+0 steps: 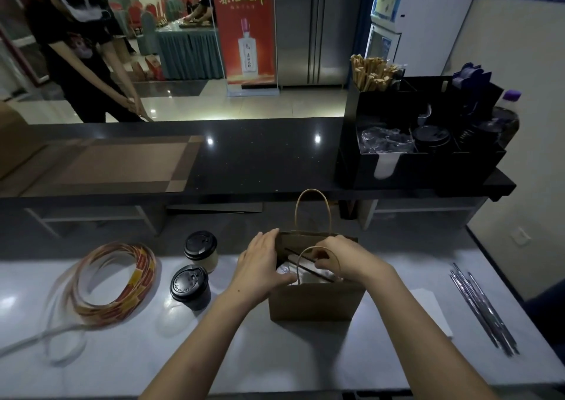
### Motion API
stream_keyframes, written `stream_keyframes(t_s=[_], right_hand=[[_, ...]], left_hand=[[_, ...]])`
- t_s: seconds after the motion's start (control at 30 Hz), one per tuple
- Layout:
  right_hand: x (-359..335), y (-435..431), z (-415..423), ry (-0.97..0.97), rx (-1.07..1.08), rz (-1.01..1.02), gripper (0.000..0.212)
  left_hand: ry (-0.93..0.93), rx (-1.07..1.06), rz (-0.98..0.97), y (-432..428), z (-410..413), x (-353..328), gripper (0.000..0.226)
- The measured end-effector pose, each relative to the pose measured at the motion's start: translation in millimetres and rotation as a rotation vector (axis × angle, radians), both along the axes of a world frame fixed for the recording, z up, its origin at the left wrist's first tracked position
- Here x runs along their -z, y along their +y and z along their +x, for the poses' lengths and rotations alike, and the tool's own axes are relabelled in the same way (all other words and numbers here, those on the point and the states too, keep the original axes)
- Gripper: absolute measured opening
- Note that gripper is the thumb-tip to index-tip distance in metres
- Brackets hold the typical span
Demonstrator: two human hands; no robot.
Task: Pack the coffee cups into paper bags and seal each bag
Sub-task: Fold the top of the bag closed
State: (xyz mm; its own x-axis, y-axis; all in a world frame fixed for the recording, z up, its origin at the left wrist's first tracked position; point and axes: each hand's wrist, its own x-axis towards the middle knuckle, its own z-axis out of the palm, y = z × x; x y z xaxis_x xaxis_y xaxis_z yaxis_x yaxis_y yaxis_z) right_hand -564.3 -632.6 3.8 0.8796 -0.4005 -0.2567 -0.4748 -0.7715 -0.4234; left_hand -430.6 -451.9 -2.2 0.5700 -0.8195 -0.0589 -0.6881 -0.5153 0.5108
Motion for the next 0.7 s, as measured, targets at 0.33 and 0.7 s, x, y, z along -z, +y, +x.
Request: stream_keyframes(t_s=[0.33, 0.7], right_hand=[[11, -5, -13, -0.281, 0.143, 0.038, 0.02], [19, -3, -19, -0.517, 0.158, 0.091, 0.015]], left_hand=[[-0.005, -0.02, 0.038, -2, -2, 0, 0.11], [-0.029, -0.035, -0.046, -2, -10, -2, 0.083]])
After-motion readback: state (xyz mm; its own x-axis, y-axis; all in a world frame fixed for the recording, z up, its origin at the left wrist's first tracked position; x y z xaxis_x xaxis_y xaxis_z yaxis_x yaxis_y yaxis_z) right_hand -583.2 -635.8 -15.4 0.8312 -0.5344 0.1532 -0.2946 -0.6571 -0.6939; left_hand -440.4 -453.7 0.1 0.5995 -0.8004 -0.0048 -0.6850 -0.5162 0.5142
